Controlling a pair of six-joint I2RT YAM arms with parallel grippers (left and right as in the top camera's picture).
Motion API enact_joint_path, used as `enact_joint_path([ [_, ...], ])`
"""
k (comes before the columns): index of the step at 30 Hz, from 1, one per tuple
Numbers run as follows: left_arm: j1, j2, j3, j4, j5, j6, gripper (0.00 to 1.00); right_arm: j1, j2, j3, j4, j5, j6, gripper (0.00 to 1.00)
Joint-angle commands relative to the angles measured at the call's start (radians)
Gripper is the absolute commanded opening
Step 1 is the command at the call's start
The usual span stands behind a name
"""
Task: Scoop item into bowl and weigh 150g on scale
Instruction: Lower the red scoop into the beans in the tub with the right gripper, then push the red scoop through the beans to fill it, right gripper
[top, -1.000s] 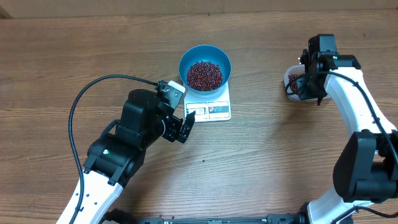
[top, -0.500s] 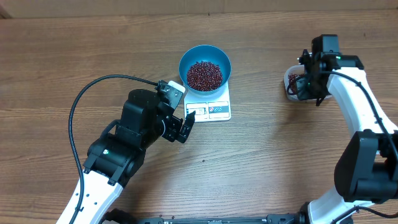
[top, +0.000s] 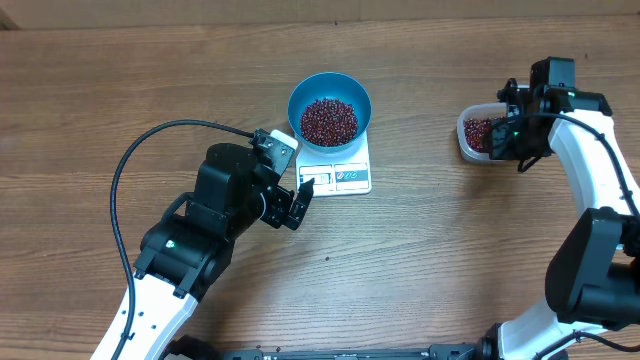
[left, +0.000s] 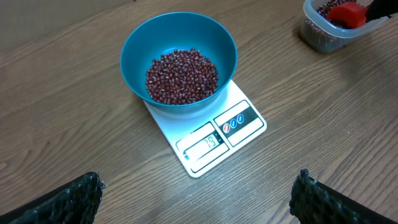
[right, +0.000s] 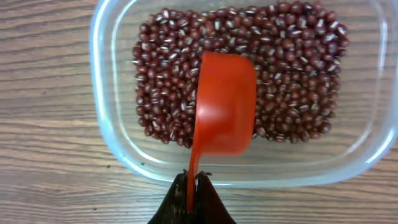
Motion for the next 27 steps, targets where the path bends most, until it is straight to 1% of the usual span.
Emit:
enact_joint_path([
  [1,0.002,0.006,0.021,0.001,0.006,-0.010,1.00,0.003,0.001,0.005,0.004,-0.045,-0.010,0.04],
  [12,0.002,0.006,0.021,0.001,0.006,-0.010,0.99,0.003,0.029,0.005,0.008,-0.093,-0.007,0.04],
  [18,0.002,0.006,0.021,0.001,0.006,-0.010,0.99,0.003,0.045,0.005,0.034,-0.173,-0.008,0.04],
  [27,0.002,0.006,0.021,0.001,0.006,-0.010,0.99,0.003,0.045,0.005,0.070,-0.185,-0.007,0.04],
])
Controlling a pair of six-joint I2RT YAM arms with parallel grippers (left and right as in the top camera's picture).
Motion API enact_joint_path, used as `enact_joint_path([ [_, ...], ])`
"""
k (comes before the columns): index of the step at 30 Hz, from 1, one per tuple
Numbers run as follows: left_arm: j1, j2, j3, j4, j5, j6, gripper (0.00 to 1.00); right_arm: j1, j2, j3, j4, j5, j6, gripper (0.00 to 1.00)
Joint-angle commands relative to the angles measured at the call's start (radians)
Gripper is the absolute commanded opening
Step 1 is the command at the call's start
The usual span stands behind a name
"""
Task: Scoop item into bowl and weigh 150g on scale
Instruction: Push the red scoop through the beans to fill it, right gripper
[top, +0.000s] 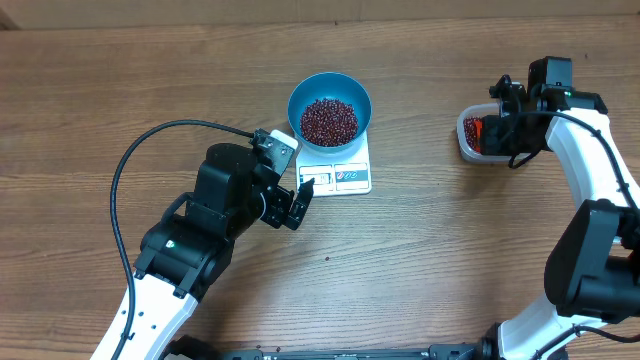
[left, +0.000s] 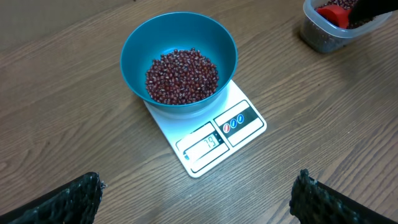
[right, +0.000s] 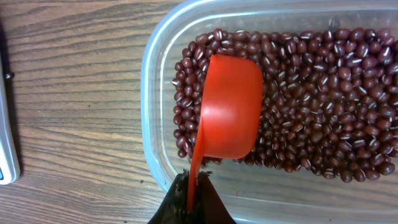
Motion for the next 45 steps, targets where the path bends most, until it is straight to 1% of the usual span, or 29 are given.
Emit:
enact_joint_path([
  [1,0.002,0.005,0.021,0.001,0.006,-0.010,0.99,0.003,0.013,0.005,0.016,-0.047,-0.003,0.04],
  [6,0.002,0.006,0.021,0.001,0.006,-0.010,0.99,-0.016,0.013,0.005,0.027,-0.084,-0.003,0.04],
  [23,0.002,0.006,0.021,0.001,0.006,-0.010,0.99,-0.172,0.014,0.005,0.034,-0.268,-0.004,0.04],
  [30,0.002,0.005,0.021,0.001,0.006,-0.010,0.99,-0.185,0.014,0.005,0.031,-0.296,-0.008,0.04],
  [34,0.002,0.005,0.021,0.001,0.006,-0.010,0.99,-0.186,0.014,0.005,0.027,-0.281,-0.007,0.04],
  [38,0.002,0.006,0.021,0.001,0.006,-0.010,0.99,-0.187,0.014,0.010,-0.004,-0.170,-0.003,0.04],
  [43,0.001,0.005,0.021,0.001,0.007,-0.010,0.99,-0.187,0.014,0.043,-0.046,-0.146,-0.003,0.04],
  [45,0.002,0.005,0.021,0.001,0.006,-0.010,1.00,-0.186,0.013,0.063,-0.067,-0.105,-0.003,0.04],
])
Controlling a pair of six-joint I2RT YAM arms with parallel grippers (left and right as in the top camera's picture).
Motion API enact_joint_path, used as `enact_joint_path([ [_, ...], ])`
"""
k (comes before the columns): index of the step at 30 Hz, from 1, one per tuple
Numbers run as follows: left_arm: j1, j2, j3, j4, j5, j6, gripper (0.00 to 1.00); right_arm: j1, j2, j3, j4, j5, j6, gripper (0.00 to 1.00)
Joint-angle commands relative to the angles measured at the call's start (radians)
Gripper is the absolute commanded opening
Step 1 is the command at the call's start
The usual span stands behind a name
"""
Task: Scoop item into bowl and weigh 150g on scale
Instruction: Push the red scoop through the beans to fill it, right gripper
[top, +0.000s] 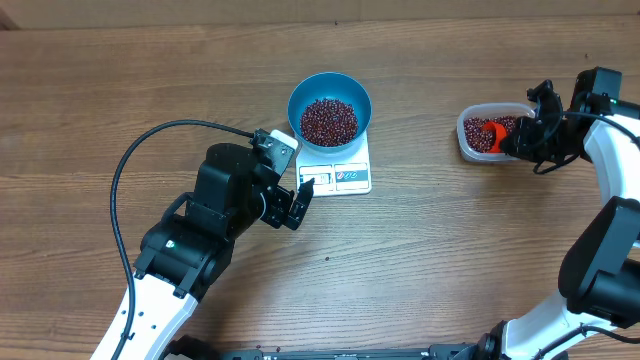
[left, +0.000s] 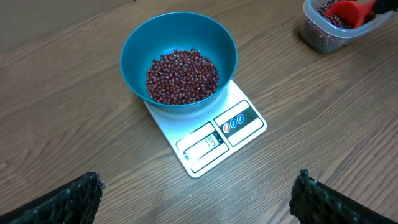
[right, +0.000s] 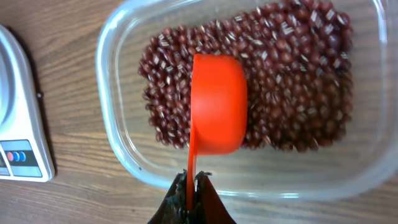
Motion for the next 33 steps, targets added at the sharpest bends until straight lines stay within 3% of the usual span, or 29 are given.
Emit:
enact_joint_path([
  [1,0.002,0.006,0.021,0.001,0.006,-0.010,0.99,-0.007,0.002,0.058,-0.020,0.086,0.002,0.04],
  [16,0.002,0.005,0.021,0.001,0.006,-0.010,0.99,-0.007,0.002,0.058,0.069,0.248,0.084,0.04],
  [33,0.002,0.005,0.021,0.001,0.006,-0.010,1.00,-0.004,0.003,-0.014,0.095,0.077,0.078,0.04],
])
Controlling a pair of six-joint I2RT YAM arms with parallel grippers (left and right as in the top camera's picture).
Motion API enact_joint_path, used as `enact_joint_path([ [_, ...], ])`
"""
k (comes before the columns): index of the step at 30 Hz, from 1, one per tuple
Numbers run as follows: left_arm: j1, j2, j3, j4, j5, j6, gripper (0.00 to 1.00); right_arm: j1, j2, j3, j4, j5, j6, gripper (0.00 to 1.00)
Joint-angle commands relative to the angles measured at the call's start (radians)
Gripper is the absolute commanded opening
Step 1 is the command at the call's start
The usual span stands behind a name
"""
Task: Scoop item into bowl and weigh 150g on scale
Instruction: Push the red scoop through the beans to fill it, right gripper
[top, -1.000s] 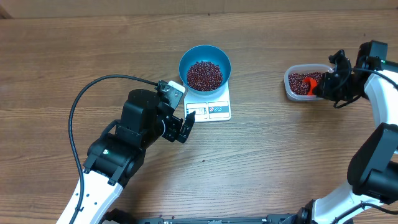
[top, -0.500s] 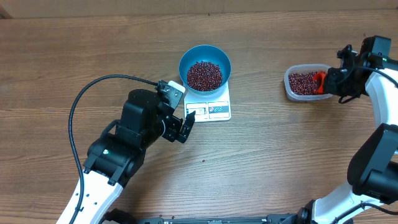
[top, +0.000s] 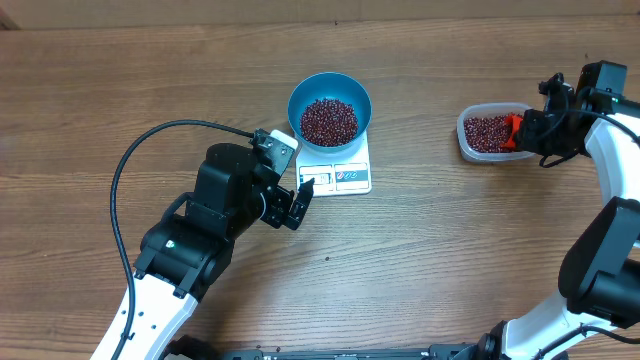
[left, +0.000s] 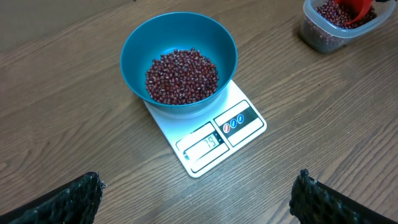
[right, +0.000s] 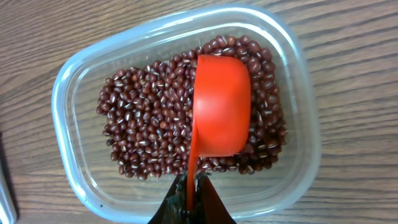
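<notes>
A blue bowl (top: 330, 108) part-filled with red beans (left: 181, 76) sits on a white scale (left: 211, 132) with a lit display. At the right stands a clear plastic tub (right: 74, 99) of red beans (right: 155, 130). My right gripper (right: 193, 186) is shut on the handle of an orange scoop (right: 221, 112), whose cup lies bottom-up over the beans at the tub's right end. My left gripper (left: 196, 199) hangs open over bare table just in front of the scale, holding nothing.
Wooden tabletop (top: 450, 250) all round. A black cable (top: 150, 145) loops from the left arm across the left side. The right arm (top: 610, 150) reaches in from the right edge.
The scoop now lies over the tub's right end rather than its middle. The right wrist has shifted slightly right, and the tub looks turned in its view. The left arm is unchanged.
All along my right gripper has held the orange scoop bottom-up in the tub: over the middle, then the left end, then the middle again, now the right end. The bowl, the scale and my open left gripper have stayed put.
</notes>
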Motion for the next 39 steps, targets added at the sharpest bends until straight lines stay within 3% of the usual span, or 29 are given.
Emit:
enact_joint_path([
  [1,0.002,0.005,0.021,0.001,0.006,-0.010,0.99,0.000,0.003,-0.018,-0.006,-0.040,0.003,0.04],
  [39,0.002,0.006,0.021,0.001,0.006,-0.010,1.00,0.035,0.003,-0.089,0.013,-0.241,-0.097,0.04],
])
